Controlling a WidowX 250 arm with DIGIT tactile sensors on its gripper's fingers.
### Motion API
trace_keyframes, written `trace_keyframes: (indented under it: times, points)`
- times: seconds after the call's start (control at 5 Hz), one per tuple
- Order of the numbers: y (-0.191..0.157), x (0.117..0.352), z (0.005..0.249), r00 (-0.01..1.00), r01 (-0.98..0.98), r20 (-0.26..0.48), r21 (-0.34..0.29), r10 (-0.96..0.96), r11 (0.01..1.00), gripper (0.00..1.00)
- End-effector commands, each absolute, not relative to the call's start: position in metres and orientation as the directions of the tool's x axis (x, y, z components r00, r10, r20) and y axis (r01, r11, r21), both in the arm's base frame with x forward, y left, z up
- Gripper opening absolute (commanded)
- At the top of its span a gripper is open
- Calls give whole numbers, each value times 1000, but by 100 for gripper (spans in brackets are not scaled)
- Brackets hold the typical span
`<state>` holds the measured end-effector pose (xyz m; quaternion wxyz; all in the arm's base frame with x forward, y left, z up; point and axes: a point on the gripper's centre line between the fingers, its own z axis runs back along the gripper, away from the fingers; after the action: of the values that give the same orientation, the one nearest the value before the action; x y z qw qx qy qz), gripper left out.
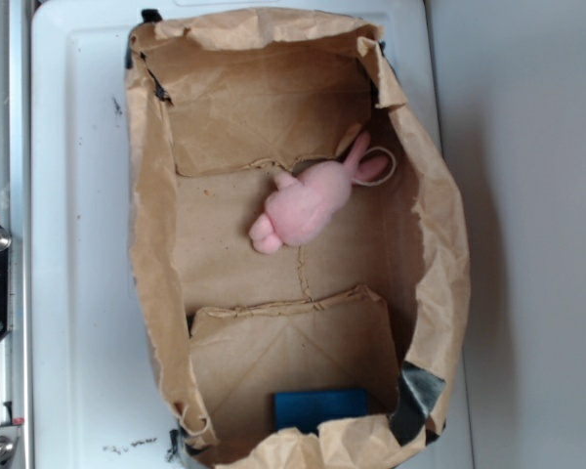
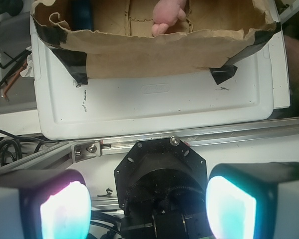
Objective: Grab the pink bunny.
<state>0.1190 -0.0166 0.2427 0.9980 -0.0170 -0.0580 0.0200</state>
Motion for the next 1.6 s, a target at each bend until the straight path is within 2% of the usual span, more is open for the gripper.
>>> trace_keyframes:
  times: [0.0, 0.2, 0.4, 0.8, 1.0, 1.4]
  points:
    - [-17, 119, 243, 992, -38, 115, -36, 42, 999, 100]
    - [-12, 135, 246, 990, -70, 120, -50, 76, 996, 100]
    - [-5, 157, 251, 984, -116, 130, -29, 119, 993, 100]
    - [13, 200, 243, 978, -151, 142, -28, 153, 988, 100]
    - [25, 225, 241, 976, -145, 159, -48, 151, 988, 100]
    - [38, 253, 235, 972, -148, 170, -84, 161, 985, 100]
